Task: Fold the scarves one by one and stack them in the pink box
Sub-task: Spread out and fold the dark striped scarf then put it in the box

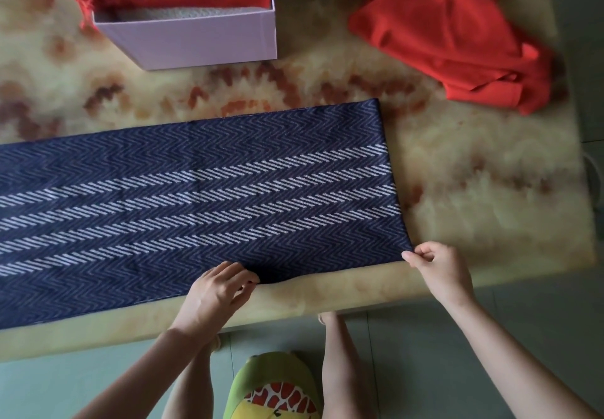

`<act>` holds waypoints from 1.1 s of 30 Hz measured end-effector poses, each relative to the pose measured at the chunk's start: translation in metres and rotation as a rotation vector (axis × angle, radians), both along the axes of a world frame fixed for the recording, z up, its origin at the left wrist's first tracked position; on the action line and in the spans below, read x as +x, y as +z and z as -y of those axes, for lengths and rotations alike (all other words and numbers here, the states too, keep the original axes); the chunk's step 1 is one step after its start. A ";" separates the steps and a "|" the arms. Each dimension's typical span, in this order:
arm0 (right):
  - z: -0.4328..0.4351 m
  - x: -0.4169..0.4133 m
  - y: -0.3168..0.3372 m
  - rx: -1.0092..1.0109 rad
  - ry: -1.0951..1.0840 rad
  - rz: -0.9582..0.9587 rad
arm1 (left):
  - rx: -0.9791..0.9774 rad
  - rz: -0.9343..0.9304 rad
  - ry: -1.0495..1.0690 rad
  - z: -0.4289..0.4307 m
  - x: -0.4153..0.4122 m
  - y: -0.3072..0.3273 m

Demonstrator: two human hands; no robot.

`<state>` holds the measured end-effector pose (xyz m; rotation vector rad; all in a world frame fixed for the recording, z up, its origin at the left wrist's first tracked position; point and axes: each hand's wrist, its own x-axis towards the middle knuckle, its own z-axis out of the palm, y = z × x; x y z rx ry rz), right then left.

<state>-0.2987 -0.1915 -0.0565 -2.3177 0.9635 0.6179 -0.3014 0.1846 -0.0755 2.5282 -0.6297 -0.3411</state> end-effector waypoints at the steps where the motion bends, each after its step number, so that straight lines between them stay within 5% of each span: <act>1: 0.001 0.000 0.000 0.000 0.003 -0.007 | 0.009 -0.025 -0.014 0.001 0.002 0.004; 4: 0.002 0.000 0.000 0.001 0.016 -0.032 | 0.045 -0.099 0.018 0.006 0.009 0.013; 9: 0.002 0.006 0.005 0.024 0.013 -0.043 | 0.144 -0.440 0.598 0.027 0.030 0.023; 15: 0.002 0.006 0.006 0.031 0.006 -0.046 | 0.391 -0.337 0.497 0.037 0.028 0.016; 22: 0.004 0.010 0.008 -0.049 0.053 -0.071 | 0.298 0.027 0.310 0.038 0.044 0.010; 27: -0.003 0.024 0.004 -0.110 0.036 0.216 | 0.428 -0.082 0.072 0.048 0.054 -0.009; 33: -0.008 0.022 -0.006 -0.249 0.133 0.284 | 0.389 -0.059 0.097 0.066 0.076 -0.007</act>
